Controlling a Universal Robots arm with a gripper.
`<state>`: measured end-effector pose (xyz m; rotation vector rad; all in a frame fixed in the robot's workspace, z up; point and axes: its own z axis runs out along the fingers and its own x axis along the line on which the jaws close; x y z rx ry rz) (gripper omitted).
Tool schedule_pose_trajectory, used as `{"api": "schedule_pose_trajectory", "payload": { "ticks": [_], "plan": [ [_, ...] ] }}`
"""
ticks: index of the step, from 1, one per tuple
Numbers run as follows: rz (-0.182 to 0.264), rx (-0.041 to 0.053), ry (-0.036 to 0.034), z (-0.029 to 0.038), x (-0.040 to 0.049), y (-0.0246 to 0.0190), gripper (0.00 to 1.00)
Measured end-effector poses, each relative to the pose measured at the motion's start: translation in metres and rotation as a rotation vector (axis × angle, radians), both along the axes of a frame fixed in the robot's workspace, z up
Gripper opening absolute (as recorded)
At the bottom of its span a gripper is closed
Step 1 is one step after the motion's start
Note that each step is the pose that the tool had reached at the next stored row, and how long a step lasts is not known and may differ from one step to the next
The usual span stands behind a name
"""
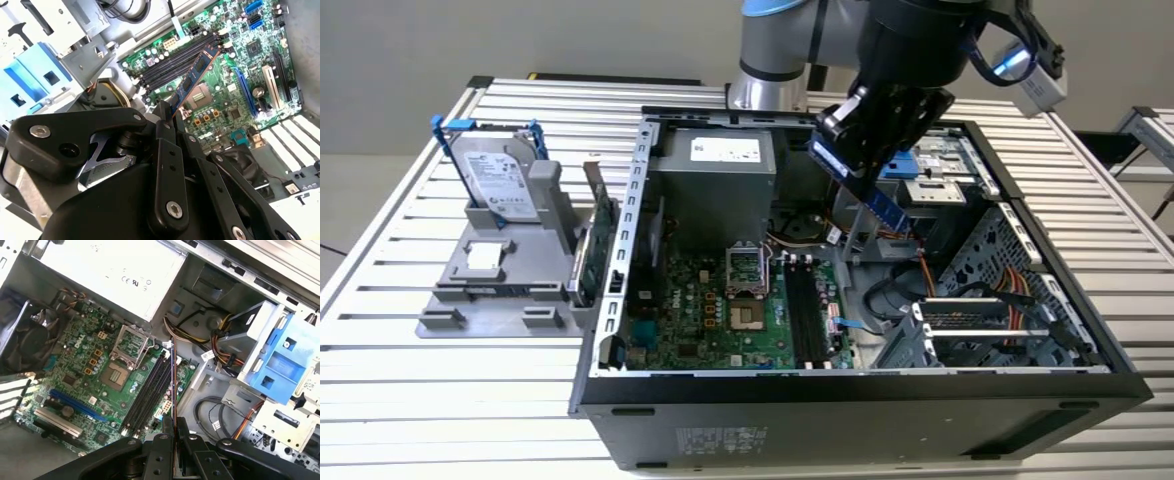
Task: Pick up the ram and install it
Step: 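Insert the ram into the slot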
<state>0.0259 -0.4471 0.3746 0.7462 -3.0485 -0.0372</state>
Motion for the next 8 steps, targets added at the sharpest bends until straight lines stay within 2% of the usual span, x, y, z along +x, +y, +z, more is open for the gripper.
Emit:
{"api": "schedule_pose_trajectory", "payload": {
  "ticks": [8],
  "plan": [
    [-0.054, 0.0000, 0.0003, -0.0001, 0.0003, 0.0000, 0.00]
  ]
}}
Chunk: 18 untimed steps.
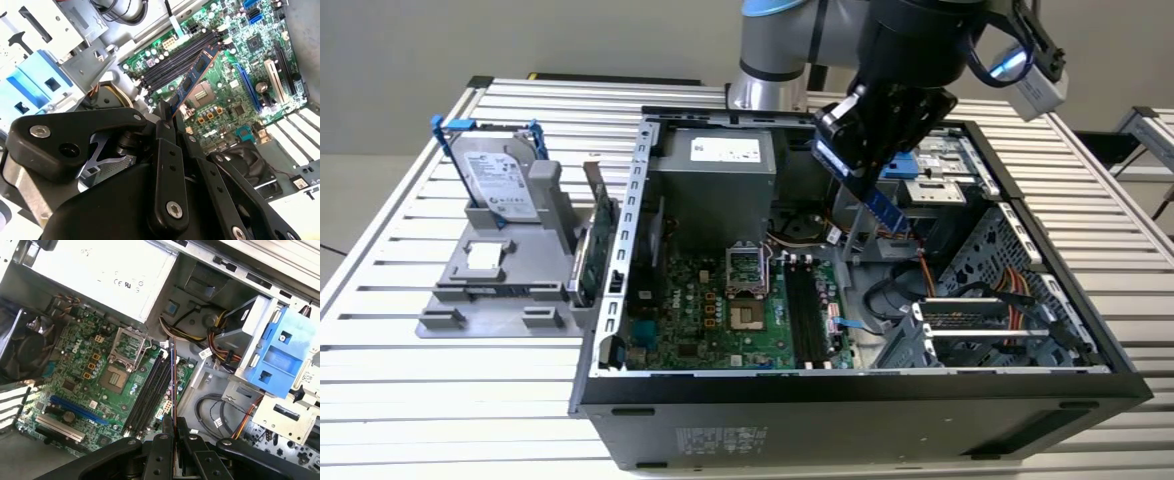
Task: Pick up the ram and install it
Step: 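Insert the ram into the slot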
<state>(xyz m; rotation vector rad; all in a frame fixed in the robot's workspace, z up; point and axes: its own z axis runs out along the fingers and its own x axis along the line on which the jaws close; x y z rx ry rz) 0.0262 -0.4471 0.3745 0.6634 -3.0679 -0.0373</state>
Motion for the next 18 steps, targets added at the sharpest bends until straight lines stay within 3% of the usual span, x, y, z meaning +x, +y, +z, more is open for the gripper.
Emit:
{"api": "schedule_pose_trajectory", "payload": {
  "ticks": [18],
  "plan": [
    [-0.139, 0.0000, 0.0012, -0.0002, 0.0007, -0.0002, 0.00]
  ]
}}
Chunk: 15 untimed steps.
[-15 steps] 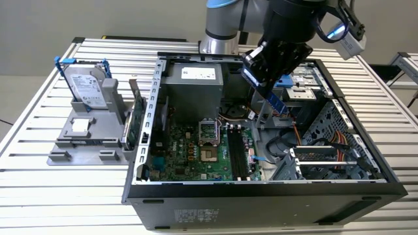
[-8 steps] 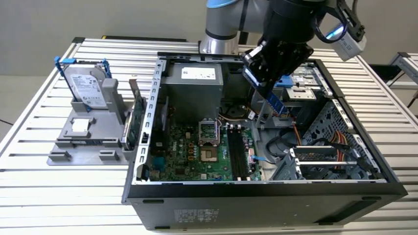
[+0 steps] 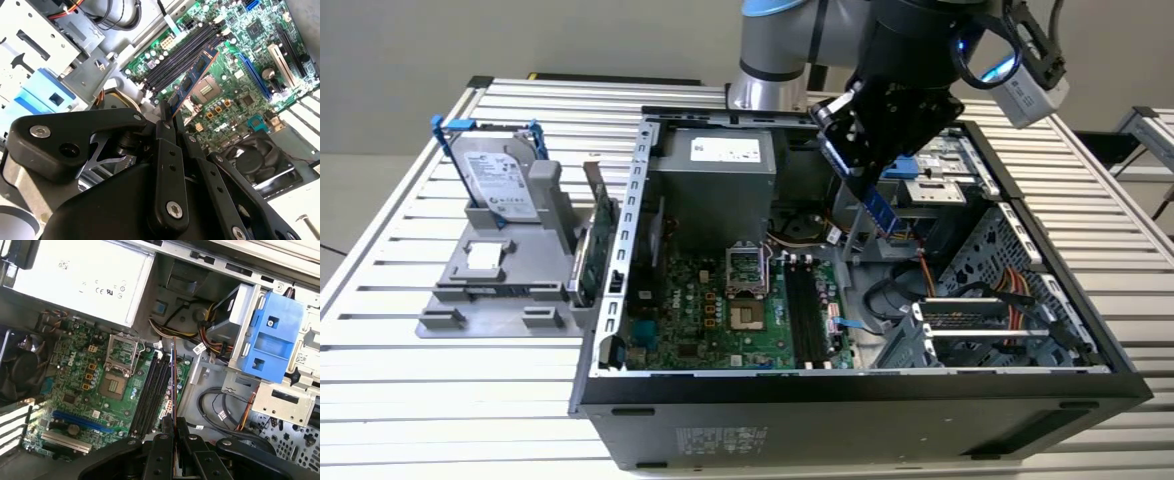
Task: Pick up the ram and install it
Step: 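Insert the ram into the slot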
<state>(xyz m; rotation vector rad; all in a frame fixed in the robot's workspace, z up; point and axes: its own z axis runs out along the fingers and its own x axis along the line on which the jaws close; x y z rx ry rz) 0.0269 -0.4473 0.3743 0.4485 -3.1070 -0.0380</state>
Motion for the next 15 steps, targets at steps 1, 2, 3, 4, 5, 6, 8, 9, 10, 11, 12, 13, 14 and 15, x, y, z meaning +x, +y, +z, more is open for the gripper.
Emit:
{"api": "schedule_pose_trajectory", "payload": {
  "ticks": [1, 2, 3, 4, 5, 6, 8, 9, 10, 11, 12, 13, 14, 15],
  "plan": [
    [-0.007, 0.0000, 0.0001, 0.0000, 0.0000, 0.0000, 0.00],
    [-0.015, 0.0000, 0.0002, 0.0000, 0.0000, 0.0000, 0.00],
    [-0.022, 0.0000, 0.0003, 0.0000, 0.0001, 0.0000, 0.00],
    [-0.029, 0.0000, 0.0005, 0.0000, 0.0001, 0.0000, 0.00],
    [-0.037, 0.0000, 0.0006, 0.0000, 0.0002, 0.0000, 0.00],
    [-0.044, 0.0000, 0.0007, 0.0000, 0.0002, 0.0000, 0.00],
    [-0.058, 0.0000, 0.0009, -0.0001, 0.0003, -0.0001, 0.00],
    [-0.065, 0.0000, 0.0011, -0.0001, 0.0003, 0.0000, 0.00],
    [-0.072, 0.0000, 0.0012, -0.0001, 0.0003, -0.0001, 0.00],
    [-0.079, 0.0000, 0.0013, -0.0001, 0.0004, -0.0001, 0.00],
    [-0.086, 0.0000, 0.0015, -0.0002, 0.0004, -0.0001, 0.00],
    [-0.093, 0.0000, 0.0017, -0.0002, 0.0004, -0.0001, 0.00],
    [-0.101, -0.0001, 0.0018, -0.0002, 0.0004, -0.0001, 0.00],
    [-0.107, -0.0001, 0.0019, -0.0002, 0.0005, -0.0001, 0.00]
  ]
}}
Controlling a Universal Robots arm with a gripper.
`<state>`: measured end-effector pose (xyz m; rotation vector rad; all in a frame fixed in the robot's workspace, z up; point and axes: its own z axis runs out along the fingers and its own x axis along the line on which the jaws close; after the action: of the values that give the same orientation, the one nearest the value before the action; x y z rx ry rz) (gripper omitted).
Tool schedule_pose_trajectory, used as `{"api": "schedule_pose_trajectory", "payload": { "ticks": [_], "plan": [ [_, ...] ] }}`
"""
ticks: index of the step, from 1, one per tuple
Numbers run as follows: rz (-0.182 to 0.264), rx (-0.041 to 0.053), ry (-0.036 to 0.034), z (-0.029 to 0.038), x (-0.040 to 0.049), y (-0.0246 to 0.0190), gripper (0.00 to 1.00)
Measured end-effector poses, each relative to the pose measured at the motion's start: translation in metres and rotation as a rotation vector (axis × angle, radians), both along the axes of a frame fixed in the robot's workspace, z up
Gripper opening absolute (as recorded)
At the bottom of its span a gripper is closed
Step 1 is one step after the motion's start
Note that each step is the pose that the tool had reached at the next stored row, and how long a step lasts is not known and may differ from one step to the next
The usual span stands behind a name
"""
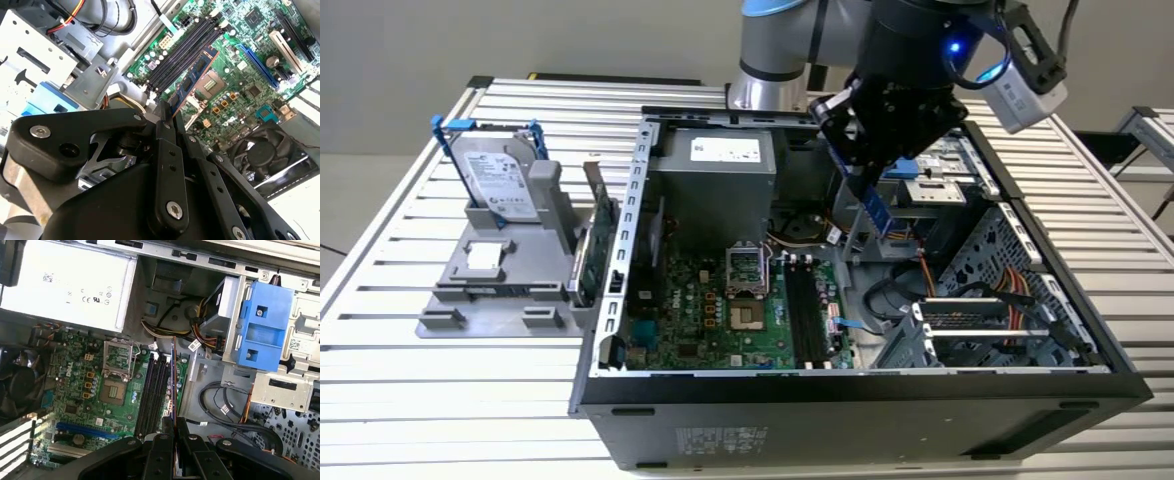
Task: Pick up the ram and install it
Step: 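Insert the ram into the slot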
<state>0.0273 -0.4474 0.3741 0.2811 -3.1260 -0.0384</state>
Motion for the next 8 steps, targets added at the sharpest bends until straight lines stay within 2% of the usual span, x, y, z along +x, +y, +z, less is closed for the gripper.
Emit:
{"api": "schedule_pose_trajectory", "payload": {
  "ticks": [7, 8],
  "plan": [
    [-0.054, 0.0001, 0.0013, -0.0002, 0.0002, -0.0001, 0.00],
    [-0.075, 0.0001, 0.0017, -0.0003, 0.0002, -0.0002, 0.00]
  ]
}}
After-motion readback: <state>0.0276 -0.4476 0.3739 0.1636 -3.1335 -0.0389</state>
